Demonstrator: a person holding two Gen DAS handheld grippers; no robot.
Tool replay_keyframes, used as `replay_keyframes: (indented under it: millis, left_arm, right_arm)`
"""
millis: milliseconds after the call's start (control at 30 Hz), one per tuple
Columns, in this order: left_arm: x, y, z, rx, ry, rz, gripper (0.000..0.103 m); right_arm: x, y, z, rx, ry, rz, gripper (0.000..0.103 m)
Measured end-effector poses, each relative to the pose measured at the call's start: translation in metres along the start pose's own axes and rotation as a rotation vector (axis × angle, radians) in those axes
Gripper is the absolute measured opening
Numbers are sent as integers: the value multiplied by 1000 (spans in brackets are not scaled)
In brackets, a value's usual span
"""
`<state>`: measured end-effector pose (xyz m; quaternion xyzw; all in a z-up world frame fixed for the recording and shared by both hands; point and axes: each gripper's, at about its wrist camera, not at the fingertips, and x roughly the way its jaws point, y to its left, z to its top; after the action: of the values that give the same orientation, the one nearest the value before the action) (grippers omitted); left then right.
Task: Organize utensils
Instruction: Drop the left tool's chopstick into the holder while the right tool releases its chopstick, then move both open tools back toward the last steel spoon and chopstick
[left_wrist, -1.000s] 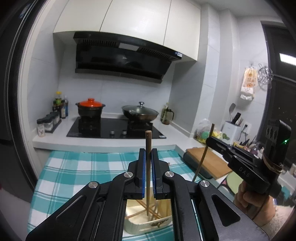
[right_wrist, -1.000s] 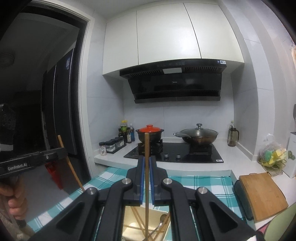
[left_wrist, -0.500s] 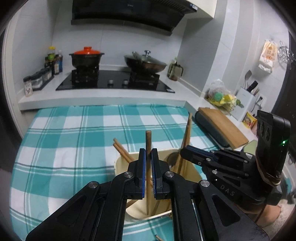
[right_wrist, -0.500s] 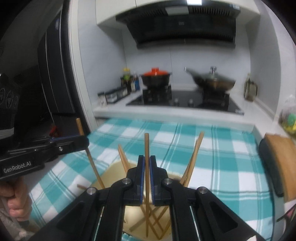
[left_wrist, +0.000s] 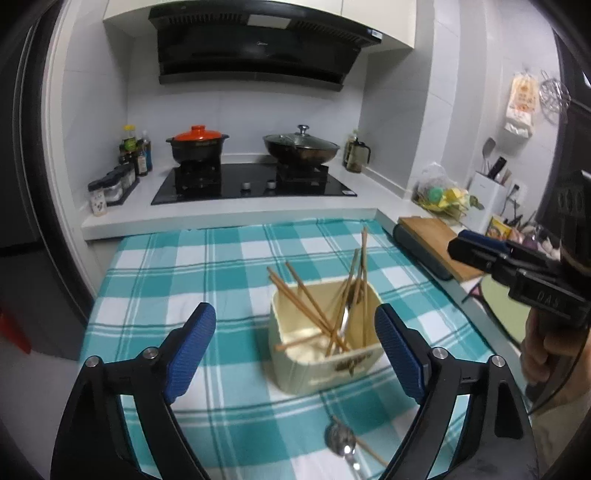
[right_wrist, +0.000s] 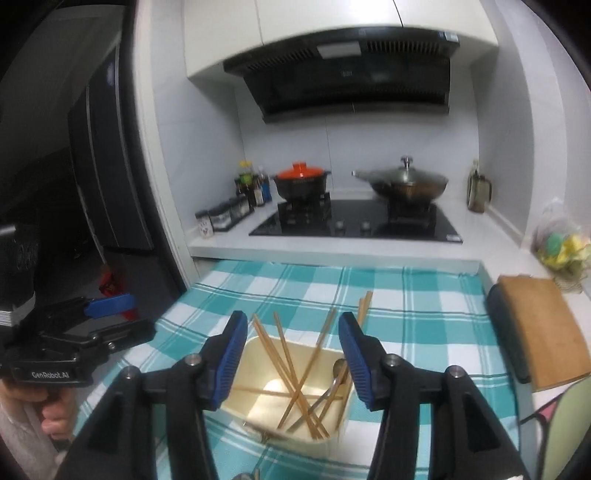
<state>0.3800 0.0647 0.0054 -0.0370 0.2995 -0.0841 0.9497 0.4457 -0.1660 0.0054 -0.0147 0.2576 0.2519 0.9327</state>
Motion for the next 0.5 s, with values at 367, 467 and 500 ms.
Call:
replay_keyframes:
  millis: [367, 467, 500]
  left_arm:
    - [22, -61, -196, 80, 291, -25, 91]
    - [30, -72, -201, 77, 292, 18, 91]
    - [29, -71, -200, 56, 284, 21, 91]
  right_arm:
    - [-32, 16, -220, 4, 355, 11, 52]
    - [-25, 24, -253, 28, 369, 29, 47]
    - [-20, 29, -260, 17, 373, 39, 45]
